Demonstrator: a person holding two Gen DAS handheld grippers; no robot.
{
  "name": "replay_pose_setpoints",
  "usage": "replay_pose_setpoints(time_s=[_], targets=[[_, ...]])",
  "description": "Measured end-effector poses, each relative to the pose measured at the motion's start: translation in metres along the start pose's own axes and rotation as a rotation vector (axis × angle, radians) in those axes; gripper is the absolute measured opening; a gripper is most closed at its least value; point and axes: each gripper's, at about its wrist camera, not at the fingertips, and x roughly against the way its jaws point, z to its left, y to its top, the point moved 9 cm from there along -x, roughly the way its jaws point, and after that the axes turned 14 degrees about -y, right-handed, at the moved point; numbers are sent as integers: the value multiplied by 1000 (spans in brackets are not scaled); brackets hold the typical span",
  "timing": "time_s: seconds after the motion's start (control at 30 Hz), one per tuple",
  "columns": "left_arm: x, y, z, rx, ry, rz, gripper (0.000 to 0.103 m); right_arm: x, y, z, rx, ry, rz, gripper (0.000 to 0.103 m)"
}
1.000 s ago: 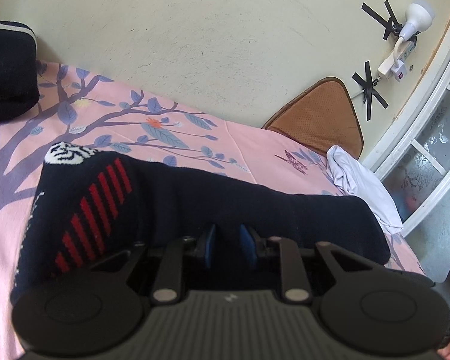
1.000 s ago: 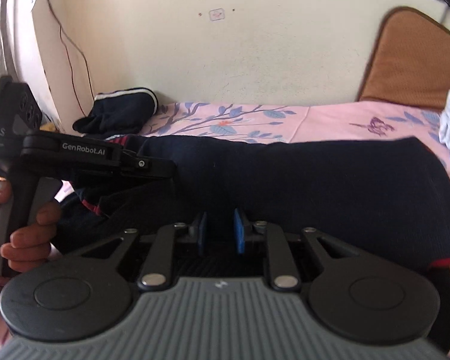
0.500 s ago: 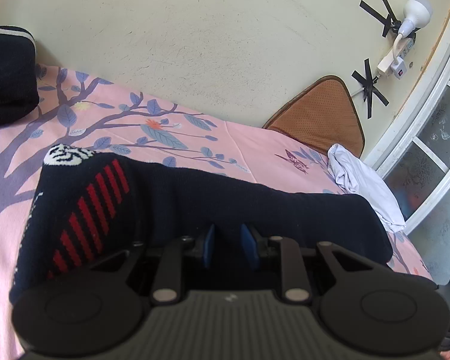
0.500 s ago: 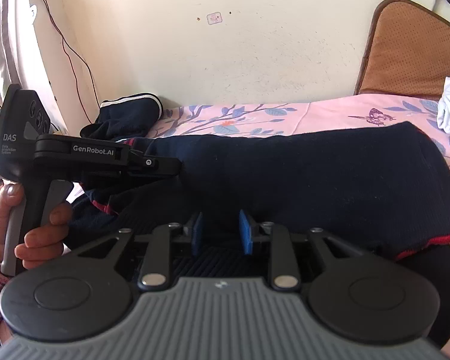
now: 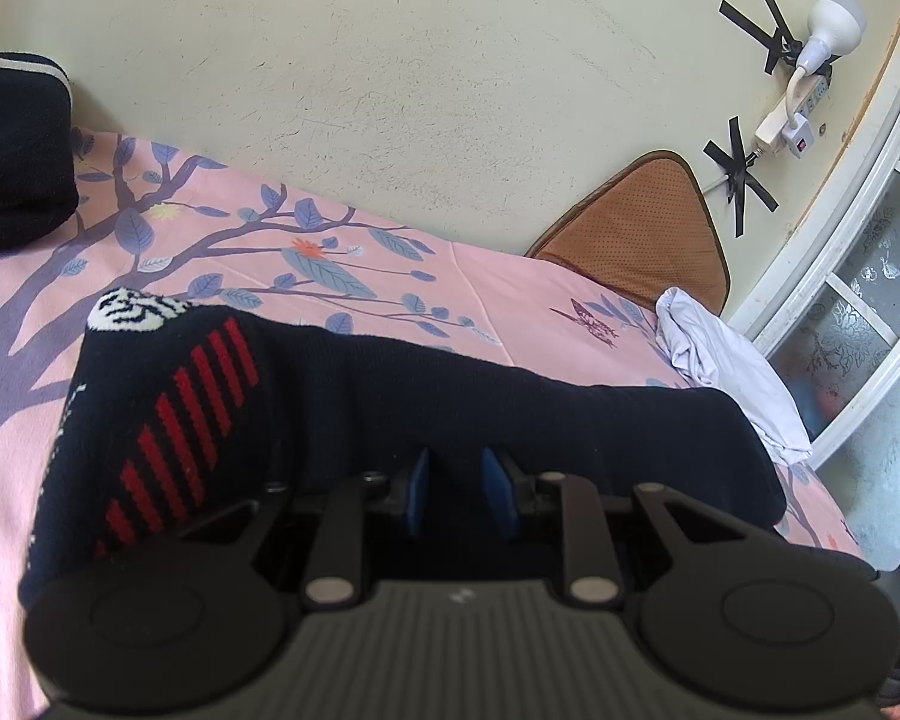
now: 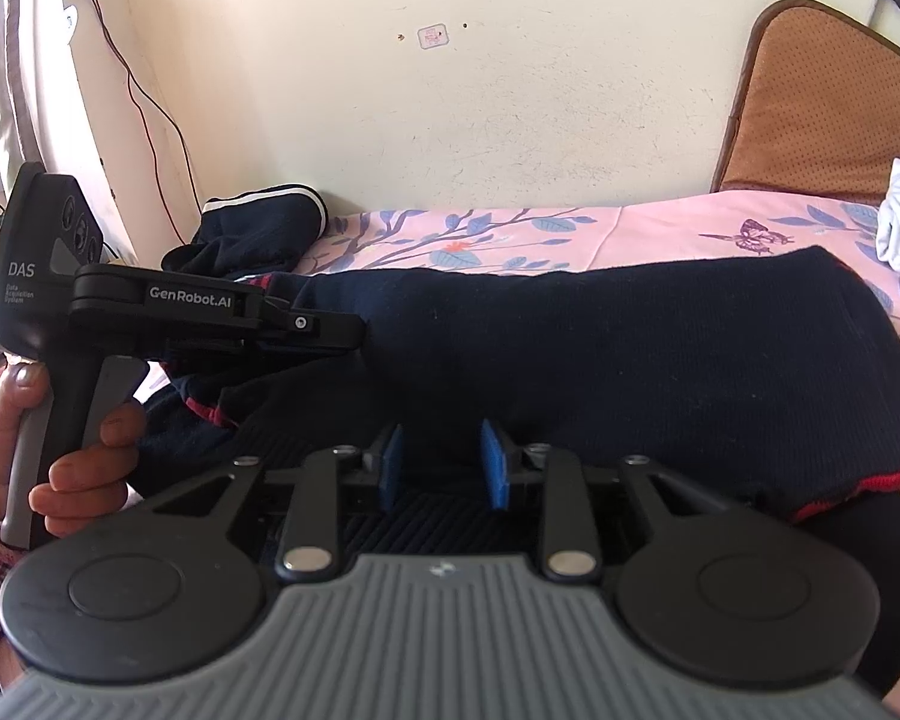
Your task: Fold small clothes
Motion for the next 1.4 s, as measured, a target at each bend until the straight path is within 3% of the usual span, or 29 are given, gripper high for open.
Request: replay_pose_setpoints(time_s=[0.43,1.4], targets=[[0,0,0,-1,1,0,22,18,-15,4,106,-46,-24,34],[0,0,0,-2,2,1,23,17,-15,5,84,-34,-19,36]])
